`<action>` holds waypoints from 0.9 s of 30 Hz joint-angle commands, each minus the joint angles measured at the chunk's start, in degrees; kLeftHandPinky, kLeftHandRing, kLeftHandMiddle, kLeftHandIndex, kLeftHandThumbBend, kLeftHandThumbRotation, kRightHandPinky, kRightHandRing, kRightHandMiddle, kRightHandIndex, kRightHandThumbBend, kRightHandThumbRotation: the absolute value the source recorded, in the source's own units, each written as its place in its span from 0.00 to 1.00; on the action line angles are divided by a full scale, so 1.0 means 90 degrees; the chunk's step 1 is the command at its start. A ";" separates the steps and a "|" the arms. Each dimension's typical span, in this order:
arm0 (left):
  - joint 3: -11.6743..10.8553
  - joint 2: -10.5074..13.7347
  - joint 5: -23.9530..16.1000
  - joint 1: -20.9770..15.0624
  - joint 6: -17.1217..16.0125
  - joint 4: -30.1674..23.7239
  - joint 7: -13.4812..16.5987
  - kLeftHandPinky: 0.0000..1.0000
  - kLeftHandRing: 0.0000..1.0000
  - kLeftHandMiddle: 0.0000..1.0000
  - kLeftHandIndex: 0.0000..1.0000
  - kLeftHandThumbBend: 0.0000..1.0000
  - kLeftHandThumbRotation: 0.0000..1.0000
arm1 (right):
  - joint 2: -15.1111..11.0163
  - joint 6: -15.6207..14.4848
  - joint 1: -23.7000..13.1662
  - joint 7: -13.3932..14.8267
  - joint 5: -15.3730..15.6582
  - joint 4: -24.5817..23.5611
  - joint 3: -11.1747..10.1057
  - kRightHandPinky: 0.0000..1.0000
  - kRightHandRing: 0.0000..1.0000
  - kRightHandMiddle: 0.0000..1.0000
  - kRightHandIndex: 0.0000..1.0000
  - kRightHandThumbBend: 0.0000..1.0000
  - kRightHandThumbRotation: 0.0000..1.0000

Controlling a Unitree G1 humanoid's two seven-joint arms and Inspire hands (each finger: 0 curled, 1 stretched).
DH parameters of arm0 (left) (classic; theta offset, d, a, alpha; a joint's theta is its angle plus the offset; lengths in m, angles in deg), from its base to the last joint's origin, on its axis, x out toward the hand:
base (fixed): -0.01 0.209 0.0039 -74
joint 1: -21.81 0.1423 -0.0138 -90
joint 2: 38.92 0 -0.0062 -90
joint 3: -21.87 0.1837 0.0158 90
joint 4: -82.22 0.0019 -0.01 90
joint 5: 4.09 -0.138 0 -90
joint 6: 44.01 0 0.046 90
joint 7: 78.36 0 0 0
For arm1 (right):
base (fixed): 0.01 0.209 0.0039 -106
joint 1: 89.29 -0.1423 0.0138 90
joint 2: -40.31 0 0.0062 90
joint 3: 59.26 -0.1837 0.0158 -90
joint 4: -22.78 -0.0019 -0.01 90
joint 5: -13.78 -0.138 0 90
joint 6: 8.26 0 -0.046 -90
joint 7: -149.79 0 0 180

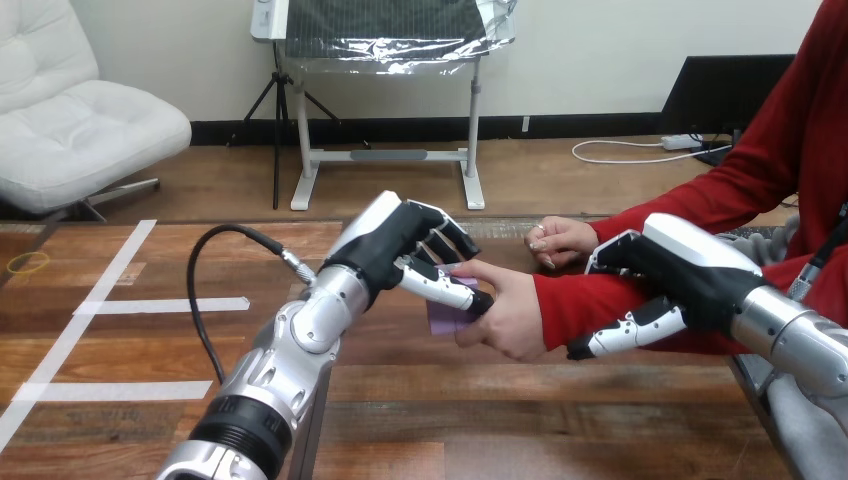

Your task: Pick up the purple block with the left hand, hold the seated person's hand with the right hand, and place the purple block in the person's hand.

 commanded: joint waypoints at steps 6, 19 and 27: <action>0.0086 0.0113 -0.0008 -0.0153 -0.0096 -0.0813 -0.0086 0.56 0.68 0.73 0.74 0.79 0.51 | 0.0143 0.0004 -0.0022 -0.0395 -0.0231 -0.0657 -0.0012 0.62 0.71 0.73 0.74 1.00 0.69; 0.0044 0.0352 -0.0030 0.0254 -0.0105 -0.1424 -0.0143 0.61 0.70 0.75 0.77 0.76 0.77 | 0.0025 -0.0072 0.0169 -0.0583 -0.0212 -0.0942 -0.0050 0.64 0.77 0.80 0.82 1.00 0.87; 0.0027 0.0466 -0.0046 0.0465 0.0085 -0.1765 -0.0174 0.60 0.70 0.75 0.77 0.78 0.79 | -0.0015 -0.0002 0.0272 -0.0641 -0.0270 -0.1027 -0.0083 0.65 0.79 0.82 0.83 1.00 0.94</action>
